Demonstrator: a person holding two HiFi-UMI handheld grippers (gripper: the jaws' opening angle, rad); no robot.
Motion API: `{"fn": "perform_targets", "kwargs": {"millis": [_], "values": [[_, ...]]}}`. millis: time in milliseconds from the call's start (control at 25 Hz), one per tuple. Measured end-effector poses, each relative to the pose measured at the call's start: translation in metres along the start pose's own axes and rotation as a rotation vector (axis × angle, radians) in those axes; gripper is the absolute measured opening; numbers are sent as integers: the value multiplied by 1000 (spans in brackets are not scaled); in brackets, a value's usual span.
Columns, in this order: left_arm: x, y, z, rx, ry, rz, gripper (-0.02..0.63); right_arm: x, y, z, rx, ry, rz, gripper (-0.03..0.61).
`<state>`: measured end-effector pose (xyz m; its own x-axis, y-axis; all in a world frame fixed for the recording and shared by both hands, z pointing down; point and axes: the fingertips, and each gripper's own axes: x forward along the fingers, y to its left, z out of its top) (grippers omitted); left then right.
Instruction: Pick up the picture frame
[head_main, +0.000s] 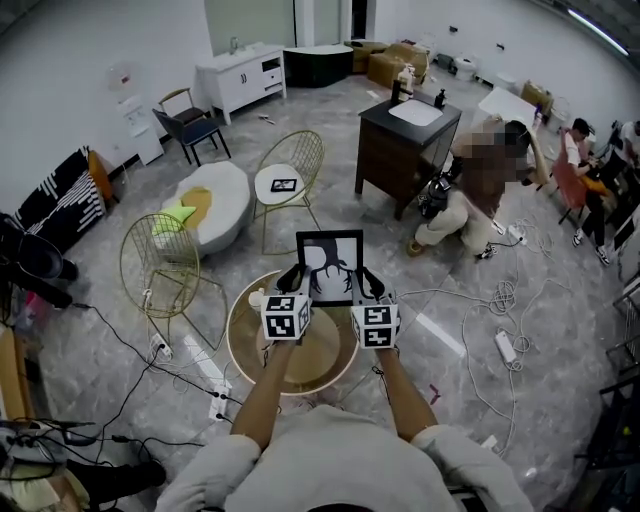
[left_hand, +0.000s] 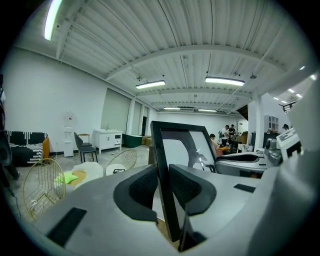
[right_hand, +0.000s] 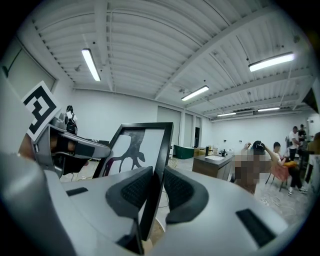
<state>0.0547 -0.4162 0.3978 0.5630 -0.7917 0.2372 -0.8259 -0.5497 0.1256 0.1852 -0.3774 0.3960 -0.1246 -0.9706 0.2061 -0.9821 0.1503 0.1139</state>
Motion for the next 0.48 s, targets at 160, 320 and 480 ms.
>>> {"fn": "perform_targets", "kwargs": {"millis": [160,320,480], "values": [[-7,1,2,6,-7,-2,74,-5,5,2,-1,-5,-4,76],[-14,0,3,9,-11,1,73,-11,8,5,-2,-14,-5,75],[-16,0,5,12,-13,-4,72,-12,10,6,0,-18,-10,75]]}}
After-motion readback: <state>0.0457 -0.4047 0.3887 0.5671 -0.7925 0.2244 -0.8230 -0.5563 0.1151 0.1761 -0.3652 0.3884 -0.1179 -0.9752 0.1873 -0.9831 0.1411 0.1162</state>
